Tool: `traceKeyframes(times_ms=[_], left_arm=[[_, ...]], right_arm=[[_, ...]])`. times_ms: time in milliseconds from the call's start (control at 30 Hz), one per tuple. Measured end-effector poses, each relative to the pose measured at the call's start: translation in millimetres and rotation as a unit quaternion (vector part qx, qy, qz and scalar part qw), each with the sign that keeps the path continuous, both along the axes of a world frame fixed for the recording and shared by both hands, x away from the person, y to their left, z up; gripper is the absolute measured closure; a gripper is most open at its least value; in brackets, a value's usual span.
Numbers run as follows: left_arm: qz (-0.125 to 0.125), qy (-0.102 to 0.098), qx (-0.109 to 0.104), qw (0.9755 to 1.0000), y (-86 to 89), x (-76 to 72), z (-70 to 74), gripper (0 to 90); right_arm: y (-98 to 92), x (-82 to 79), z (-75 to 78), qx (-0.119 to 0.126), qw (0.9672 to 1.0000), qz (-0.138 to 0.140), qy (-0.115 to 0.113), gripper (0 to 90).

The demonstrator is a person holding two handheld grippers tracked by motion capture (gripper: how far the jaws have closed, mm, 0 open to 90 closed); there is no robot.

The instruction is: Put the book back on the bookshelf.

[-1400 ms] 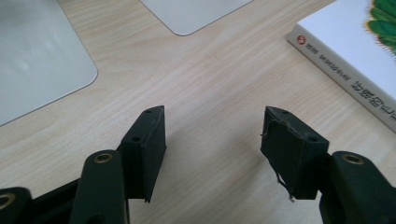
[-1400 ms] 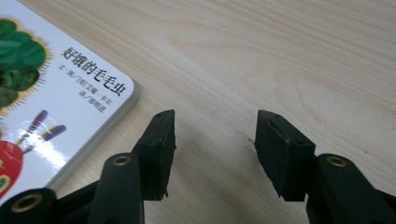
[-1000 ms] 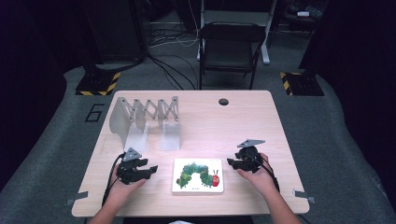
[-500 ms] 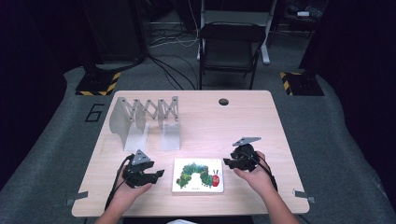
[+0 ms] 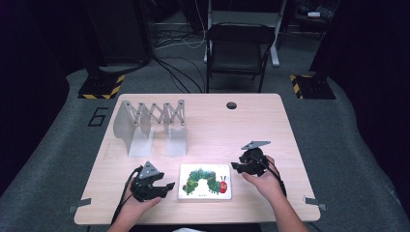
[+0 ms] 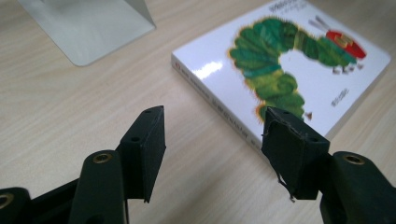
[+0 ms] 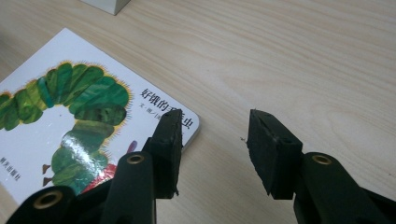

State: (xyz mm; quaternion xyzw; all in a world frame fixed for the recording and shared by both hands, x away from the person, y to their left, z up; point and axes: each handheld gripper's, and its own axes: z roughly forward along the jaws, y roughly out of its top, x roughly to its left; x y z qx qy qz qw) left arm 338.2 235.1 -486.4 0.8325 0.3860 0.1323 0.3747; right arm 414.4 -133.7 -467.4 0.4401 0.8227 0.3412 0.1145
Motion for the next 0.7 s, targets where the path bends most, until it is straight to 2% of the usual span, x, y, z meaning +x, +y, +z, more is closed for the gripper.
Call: traceKeyframes(times_ms=[100,167,300,433,500,667,700], left_arm=[[-0.001,-0.007,-0.004,1.0,-0.9,-4.9,-2.5,36.5],[-0.005,-0.006,-0.003,1.0,-3.5,-8.4,-4.8,35.7],[-0.019,0.002,0.008,0.9998,-11.5,-14.6,-10.9,33.7],[-0.036,0.007,0.019,0.9991,-19.1,-19.1,-16.7,33.5],[-0.037,0.017,0.019,0.999,-22.9,-20.6,-20.7,33.5],[-0.039,0.018,0.028,0.9987,-26.8,-19.9,-26.7,33.4],[-0.043,0.028,0.027,0.9983,-28.1,-19.5,-28.6,33.3]], right_arm=[[-3.0,5.2,-6.5,-0.002,0.9999,0.001,0.016,55.7],[-1.8,6.0,-8.2,0.005,0.9999,-0.004,0.015,55.6],[2.7,9.3,-13.0,0.005,0.9995,0.009,0.029,53.3],[8.8,10.1,-14.3,0.01,0.9993,0.015,0.033,51.5],[12.4,12.1,-16.1,0.016,0.9987,0.025,0.04,50.1],[17.8,14.0,-20.1,0.012,0.998,0.027,0.056,49.0],[19.3,15.0,-21.8,0.011,0.9977,0.03,0.06,48.6]])
